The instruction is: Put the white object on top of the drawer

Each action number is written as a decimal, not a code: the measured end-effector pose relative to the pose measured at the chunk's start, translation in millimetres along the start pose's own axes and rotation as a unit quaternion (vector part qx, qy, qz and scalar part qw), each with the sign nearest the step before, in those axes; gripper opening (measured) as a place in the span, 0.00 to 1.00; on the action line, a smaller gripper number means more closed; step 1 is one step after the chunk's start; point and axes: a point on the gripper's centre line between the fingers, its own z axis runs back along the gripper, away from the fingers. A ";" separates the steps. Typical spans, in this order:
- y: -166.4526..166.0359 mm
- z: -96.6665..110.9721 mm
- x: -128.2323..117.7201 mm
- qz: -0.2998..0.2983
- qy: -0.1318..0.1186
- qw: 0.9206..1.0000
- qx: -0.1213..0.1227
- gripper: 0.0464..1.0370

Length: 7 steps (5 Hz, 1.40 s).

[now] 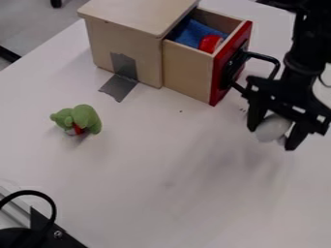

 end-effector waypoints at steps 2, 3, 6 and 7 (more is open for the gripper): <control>47.2 54.4 30.3 0.068 -0.047 0.997 0.001 0.73; 84.8 80.6 51.9 0.105 -0.075 0.992 0.001 0.73; 194.6 103.5 47.5 0.210 -0.070 0.975 0.001 0.73; 222.3 98.4 41.6 0.236 -0.069 0.969 -0.003 0.73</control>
